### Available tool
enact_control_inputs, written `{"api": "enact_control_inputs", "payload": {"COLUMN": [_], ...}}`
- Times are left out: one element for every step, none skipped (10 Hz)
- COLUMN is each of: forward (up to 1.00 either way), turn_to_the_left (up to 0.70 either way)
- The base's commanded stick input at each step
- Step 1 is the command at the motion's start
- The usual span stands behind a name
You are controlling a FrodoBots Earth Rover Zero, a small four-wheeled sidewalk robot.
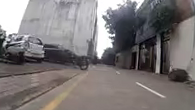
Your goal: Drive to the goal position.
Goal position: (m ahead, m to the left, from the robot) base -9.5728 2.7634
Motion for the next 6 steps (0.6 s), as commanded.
{"api": "enact_control_inputs", "payload": {"forward": [0.50,0.50,0.50,0.50,0.50,0.50], "turn_to_the_left": [0.00,0.00,0.00,0.00,0.00,0.00]}}
